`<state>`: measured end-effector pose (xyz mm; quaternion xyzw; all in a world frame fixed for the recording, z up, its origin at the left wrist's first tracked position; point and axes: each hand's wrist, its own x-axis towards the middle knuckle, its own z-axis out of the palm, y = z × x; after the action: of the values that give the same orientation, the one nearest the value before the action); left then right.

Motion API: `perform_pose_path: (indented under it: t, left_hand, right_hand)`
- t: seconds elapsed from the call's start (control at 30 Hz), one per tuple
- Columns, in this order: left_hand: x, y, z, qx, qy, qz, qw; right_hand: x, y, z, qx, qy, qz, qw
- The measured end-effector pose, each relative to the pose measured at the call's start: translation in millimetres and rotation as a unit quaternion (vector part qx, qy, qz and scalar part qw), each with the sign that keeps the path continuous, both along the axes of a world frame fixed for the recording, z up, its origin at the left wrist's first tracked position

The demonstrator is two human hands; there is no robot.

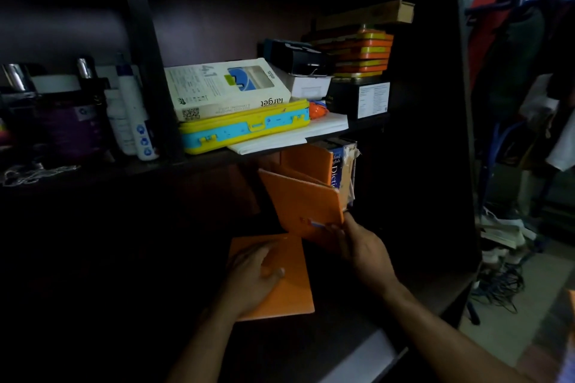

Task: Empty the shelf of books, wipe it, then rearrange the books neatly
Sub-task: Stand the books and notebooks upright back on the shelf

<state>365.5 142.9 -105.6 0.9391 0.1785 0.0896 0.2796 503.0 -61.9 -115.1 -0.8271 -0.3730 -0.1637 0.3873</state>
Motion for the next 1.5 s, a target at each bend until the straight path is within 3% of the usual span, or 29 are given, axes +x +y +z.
perform_pose_path:
  t: [0.4, 0.63, 0.77, 1.0, 1.2, 1.5]
  left_hand:
    - [1.2, 0.6, -0.3, 0.065, 0.015, -0.015, 0.998]
    - [2.3, 1.4, -1.1, 0.062, 0.013, -0.018, 0.998]
    - [0.0, -0.9, 1.1, 0.072, 0.018, -0.015, 0.997]
    - [1.0, -2.7, 5.8, 0.158, 0.042, -0.003, 0.987]
    - [-1.2, -2.5, 6.0, 0.119, 0.066, 0.004, 0.991]
    - [-0.2, 2.0, 2.0, 0.128, 0.09, 0.076, 0.985]
  right_hand:
    - [3.7, 1.3, 1.9, 0.052, 0.055, 0.007, 0.997]
    - [4.1, 5.4, 7.3, -0.011, 0.095, 0.017, 0.995]
    - [4.3, 3.8, 5.6, 0.019, 0.093, 0.004, 0.995]
    - [9.3, 4.6, 0.9, 0.015, 0.096, 0.009, 0.995]
    - [13.9, 6.2, -0.7, -0.011, 0.09, 0.002, 0.996]
    - [10.1, 4.4, 2.2, 0.038, 0.097, -0.014, 0.994]
